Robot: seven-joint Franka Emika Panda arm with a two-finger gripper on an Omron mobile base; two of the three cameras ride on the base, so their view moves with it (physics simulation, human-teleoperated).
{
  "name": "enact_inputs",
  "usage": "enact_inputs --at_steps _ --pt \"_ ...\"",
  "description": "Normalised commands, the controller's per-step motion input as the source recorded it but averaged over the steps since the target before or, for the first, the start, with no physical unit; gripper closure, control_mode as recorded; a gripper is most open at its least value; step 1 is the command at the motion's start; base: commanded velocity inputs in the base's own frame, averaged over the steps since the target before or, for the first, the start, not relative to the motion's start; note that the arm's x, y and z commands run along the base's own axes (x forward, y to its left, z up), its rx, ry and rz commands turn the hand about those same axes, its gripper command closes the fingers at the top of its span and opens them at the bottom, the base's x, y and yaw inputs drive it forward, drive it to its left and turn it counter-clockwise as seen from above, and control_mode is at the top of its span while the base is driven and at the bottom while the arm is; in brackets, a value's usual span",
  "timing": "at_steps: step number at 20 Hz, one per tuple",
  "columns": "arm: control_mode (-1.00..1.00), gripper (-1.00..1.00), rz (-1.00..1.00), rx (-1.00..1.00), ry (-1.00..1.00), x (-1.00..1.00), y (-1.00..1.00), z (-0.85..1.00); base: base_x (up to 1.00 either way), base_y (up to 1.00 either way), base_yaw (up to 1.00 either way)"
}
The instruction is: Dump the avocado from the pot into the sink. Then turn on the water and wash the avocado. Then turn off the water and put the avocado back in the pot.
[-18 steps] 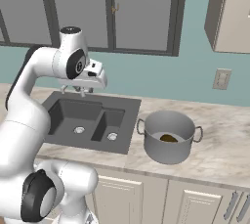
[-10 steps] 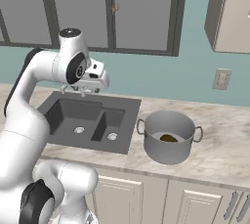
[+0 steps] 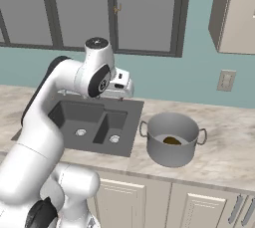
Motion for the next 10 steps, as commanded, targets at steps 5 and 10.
enact_inputs --at_steps 5,10 --pt "-1.0 -1.0 0.0 0.0 0.01 0.0 -0.59 -0.31 0.0 0.0 0.0" --pt "-1.0 -1.0 0.0 0.0 0.0 0.0 -0.38 -0.36 0.0 0.0 0.0"
